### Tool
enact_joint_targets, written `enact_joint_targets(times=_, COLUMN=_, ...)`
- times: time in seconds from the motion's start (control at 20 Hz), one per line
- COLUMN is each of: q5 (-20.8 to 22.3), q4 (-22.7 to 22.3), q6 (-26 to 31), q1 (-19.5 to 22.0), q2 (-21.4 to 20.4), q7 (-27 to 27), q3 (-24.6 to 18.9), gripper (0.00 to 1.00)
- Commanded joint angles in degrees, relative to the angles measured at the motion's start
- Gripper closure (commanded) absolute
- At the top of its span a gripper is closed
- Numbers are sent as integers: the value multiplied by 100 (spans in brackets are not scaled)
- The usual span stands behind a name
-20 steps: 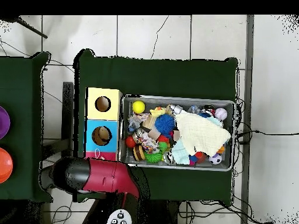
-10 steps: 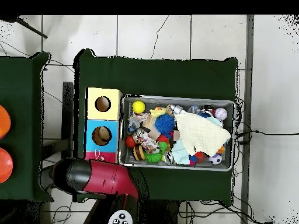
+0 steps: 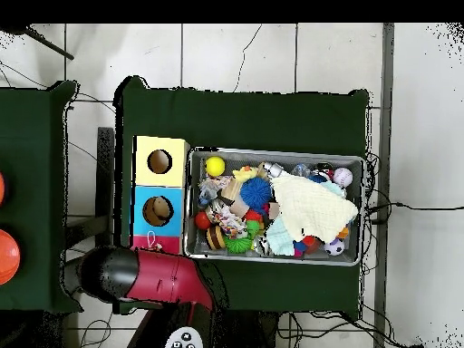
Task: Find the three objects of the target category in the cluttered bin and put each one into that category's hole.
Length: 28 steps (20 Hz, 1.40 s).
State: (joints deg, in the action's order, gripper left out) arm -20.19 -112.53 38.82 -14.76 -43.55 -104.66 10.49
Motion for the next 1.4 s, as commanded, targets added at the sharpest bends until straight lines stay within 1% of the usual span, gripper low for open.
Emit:
enact_joint_targets(times=0.05, q5=-200, q4=164, q6=64, q1=-29, q2=83, q7=-1376, q3=-283, gripper=100)
enact_joint_targets(times=0.2, q5=-124, q4=318, q6=372, q1=-68, q2=46, q7=-1440, q3=-205, gripper=100)
enact_joint_targets(times=0.4, q5=24, q4=639, q6=761, q1=-81, q2=116, q7=-1470, q3=-99, gripper=100)
enact_joint_targets(times=0.5, q5=94, q4=709, q6=881, q1=-112, q2=87, q7=-1438, q3=-54, gripper=100)
enact_joint_targets(times=0.6, q5=166, q4=757, q6=1044, q1=-176, q2=-29, q7=-1418, q3=11, gripper=100)
enact_joint_targets(times=0.8, q5=187, q4=828, q6=1022, q1=-156, q2=83, q7=-1266, q3=8, gripper=100)
enact_joint_targets(times=0.95, q5=227, q4=850, q6=882, q1=-133, q2=147, q7=-1135, q3=3, gripper=100)
enact_joint_targets(times=1.25, q5=629, q4=931, q6=595, q1=-95, q2=179, q7=-581, q3=-16, gripper=100)
enact_joint_targets(times=1.4, q5=718, q4=929, q6=460, q1=-69, q2=174, q7=-544, q3=-50, gripper=100)
